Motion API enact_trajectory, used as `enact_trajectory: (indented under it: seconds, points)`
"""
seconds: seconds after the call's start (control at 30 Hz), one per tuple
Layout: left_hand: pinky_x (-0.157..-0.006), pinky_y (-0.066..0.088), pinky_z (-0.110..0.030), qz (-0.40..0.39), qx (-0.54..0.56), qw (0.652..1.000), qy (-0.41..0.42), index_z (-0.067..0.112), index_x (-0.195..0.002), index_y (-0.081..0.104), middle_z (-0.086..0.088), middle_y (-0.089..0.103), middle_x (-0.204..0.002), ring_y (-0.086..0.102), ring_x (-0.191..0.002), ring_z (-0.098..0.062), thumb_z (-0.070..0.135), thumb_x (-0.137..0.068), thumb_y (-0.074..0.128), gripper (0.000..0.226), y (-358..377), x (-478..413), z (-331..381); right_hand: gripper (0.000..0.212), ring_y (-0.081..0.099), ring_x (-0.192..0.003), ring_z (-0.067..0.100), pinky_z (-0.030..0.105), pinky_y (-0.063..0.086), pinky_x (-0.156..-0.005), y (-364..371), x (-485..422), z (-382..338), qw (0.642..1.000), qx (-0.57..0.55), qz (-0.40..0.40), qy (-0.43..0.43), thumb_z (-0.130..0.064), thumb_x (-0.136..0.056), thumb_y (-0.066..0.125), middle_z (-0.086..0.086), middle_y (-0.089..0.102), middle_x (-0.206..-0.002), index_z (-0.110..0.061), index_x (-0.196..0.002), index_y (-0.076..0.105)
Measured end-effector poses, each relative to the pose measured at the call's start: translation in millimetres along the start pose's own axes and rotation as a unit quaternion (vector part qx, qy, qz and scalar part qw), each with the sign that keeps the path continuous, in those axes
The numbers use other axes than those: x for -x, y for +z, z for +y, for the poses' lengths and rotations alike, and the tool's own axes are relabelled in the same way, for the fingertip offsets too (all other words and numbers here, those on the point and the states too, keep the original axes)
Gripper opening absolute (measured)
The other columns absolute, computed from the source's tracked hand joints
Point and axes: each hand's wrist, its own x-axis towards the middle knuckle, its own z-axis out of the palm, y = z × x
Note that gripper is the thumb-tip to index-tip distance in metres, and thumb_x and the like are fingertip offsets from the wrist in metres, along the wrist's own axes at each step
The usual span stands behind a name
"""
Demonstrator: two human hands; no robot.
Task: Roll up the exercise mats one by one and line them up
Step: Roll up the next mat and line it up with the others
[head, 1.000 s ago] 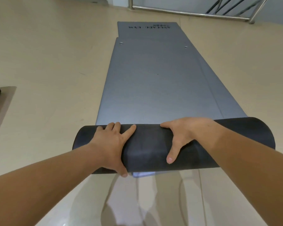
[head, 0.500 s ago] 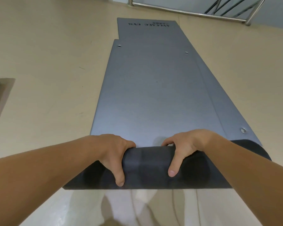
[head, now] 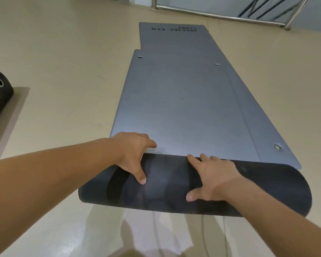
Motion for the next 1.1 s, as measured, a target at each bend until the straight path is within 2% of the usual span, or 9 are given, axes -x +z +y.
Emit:
enact_trajectory:
  seconds: [0.13,0.33,0.47,0.53,0.63,0.73,0.87,1.0,1.1]
  points:
    - [-0.091,0.053,-0.044,0.089,-0.117,0.989,0.036,0.029,-0.142,0.050,0.001,0.054,-0.125,0.054,-0.111,-0.023,0.051,-0.084,0.072,0.066,1.6,14.0,29.8,0.107,0.053,-0.136,0.025,0.045,0.044,-0.108,-34.9,-32.8,20.8,0.998,-0.042,-0.022,-0.034,-0.079,-0.072,0.073,-0.009,0.052,-0.152,-0.037,-0.159,0.027]
    - [-0.103,0.043,-0.055,0.087,-0.201,0.976,-0.014,0.016,-0.160,0.001,-0.020,0.027,-0.151,0.038,-0.131,-0.040,0.059,-0.080,0.079,0.120,45.6,10.5,51.2,0.109,0.046,-0.139,0.026,0.048,0.046,-0.107,-42.7,-66.6,26.2,0.992,-0.109,0.059,-0.003,-0.070,-0.070,0.083,-0.006,0.040,-0.155,-0.043,-0.160,0.027]
    - [-0.100,0.039,-0.056,0.147,-0.197,0.969,-0.010,0.021,-0.155,0.004,-0.019,0.030,-0.144,0.037,-0.124,-0.037,0.060,-0.076,0.078,0.115,56.2,-6.9,37.3,0.090,0.049,-0.129,0.024,0.045,0.050,-0.098,-24.8,-40.4,16.1,0.983,-0.087,0.163,0.020,-0.074,-0.078,0.072,-0.004,0.049,-0.140,-0.042,-0.153,0.035]
    - [-0.101,0.036,-0.055,0.157,-0.166,0.973,-0.011,0.029,-0.153,0.007,-0.014,0.034,-0.140,0.038,-0.124,-0.034,0.062,-0.068,0.078,0.115,51.6,-12.2,30.3,0.114,0.033,-0.147,0.028,0.048,0.044,-0.108,-20.2,-20.6,17.2,0.992,-0.091,0.089,0.028,-0.084,-0.067,0.071,-0.004,0.033,-0.158,-0.047,-0.160,0.016]
    - [-0.108,0.030,-0.055,0.137,-0.116,0.984,-0.017,0.040,-0.152,0.008,-0.007,0.039,-0.138,0.041,-0.127,-0.030,0.067,-0.061,0.077,0.118,39.6,-14.6,21.5,0.138,0.008,-0.157,0.035,0.056,0.028,-0.119,-5.8,-14.8,13.8,0.997,-0.048,0.037,0.047,-0.085,-0.056,0.077,0.001,0.006,-0.171,-0.048,-0.160,-0.006]
    - [-0.106,0.034,-0.052,0.107,-0.096,0.990,-0.006,0.043,-0.149,0.015,-0.003,0.050,-0.130,0.051,-0.118,-0.027,0.075,-0.057,0.073,0.114,25.1,-16.4,19.1,0.130,0.027,-0.146,0.032,0.057,0.026,-0.119,4.2,-22.1,15.7,0.992,-0.050,0.112,0.035,-0.083,-0.050,0.075,0.002,0.030,-0.158,-0.047,-0.156,0.008]
    - [-0.097,0.038,-0.046,0.089,-0.065,0.994,-0.008,0.046,-0.143,0.023,0.007,0.057,-0.111,0.057,-0.099,-0.020,0.065,-0.061,0.076,0.100,10.0,-5.5,21.4,0.116,0.052,-0.118,0.022,0.044,0.044,-0.103,-0.3,-20.9,33.1,0.984,-0.053,0.169,-0.009,-0.083,-0.043,0.071,-0.009,0.054,-0.127,-0.047,-0.145,0.031]
    - [-0.092,0.047,-0.043,0.026,-0.042,0.999,0.015,0.047,-0.136,0.027,0.011,0.061,-0.101,0.062,-0.090,-0.019,0.059,-0.064,0.079,0.089,4.7,13.2,36.5,0.096,0.056,-0.097,0.016,0.037,0.049,-0.090,-8.2,1.4,32.7,0.990,-0.061,0.119,-0.052,-0.078,-0.048,0.076,-0.014,0.054,-0.105,-0.050,-0.130,0.036]
    - [-0.087,0.058,-0.040,-0.075,0.032,0.996,0.027,0.051,-0.129,0.033,0.012,0.064,-0.099,0.065,-0.091,-0.017,0.050,-0.063,0.088,0.086,4.6,26.5,45.6,0.088,0.057,-0.097,0.014,0.036,0.048,-0.087,-19.2,18.7,34.5,0.994,-0.075,0.004,-0.081,-0.072,-0.051,0.086,-0.017,0.056,-0.105,-0.052,-0.124,0.040]
